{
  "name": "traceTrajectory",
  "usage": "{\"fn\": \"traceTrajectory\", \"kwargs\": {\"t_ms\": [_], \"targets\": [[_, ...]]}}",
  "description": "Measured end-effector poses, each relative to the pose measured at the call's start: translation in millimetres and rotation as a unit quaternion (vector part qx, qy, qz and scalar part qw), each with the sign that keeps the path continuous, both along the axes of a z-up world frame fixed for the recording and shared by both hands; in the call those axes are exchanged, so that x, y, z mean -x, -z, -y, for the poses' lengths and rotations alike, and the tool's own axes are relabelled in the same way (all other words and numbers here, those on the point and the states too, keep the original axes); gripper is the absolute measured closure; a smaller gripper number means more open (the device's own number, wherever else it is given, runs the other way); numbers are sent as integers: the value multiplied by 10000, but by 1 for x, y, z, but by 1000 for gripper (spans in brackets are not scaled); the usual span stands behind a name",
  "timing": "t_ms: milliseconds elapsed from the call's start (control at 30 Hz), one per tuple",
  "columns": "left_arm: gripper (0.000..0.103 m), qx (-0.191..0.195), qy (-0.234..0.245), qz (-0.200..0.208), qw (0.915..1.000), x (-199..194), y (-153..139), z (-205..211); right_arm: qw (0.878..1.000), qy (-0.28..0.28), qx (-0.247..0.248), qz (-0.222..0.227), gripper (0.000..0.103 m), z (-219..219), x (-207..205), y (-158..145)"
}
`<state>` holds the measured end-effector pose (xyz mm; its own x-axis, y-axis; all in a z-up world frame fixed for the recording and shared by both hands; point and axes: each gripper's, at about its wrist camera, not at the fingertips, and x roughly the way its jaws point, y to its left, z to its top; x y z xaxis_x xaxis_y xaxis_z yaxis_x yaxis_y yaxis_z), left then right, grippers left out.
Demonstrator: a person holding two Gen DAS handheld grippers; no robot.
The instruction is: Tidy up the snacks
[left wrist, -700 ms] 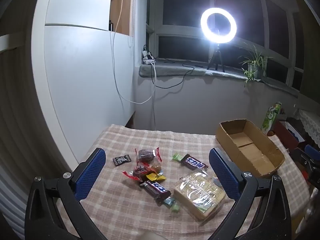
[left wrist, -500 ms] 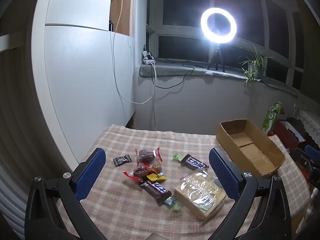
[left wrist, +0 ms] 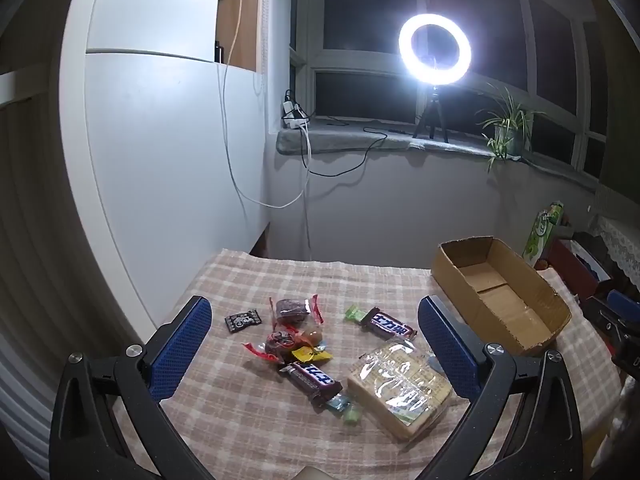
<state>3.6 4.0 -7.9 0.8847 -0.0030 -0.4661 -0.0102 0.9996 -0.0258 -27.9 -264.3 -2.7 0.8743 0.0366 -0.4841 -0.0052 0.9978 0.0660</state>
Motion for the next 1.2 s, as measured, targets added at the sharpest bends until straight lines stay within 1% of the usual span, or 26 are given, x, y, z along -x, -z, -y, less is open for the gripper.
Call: {"fn": "traceTrajectory", "kwargs": {"t_ms": [133, 1200], "targets": [[1, -15, 6, 4, 10000, 1, -4, 3, 10000, -2, -3, -6, 21, 0, -1, 3], [1, -33, 12, -18, 10000, -2, -4, 4, 10000, -13, -30, -50, 21, -4, -2, 5]]}}
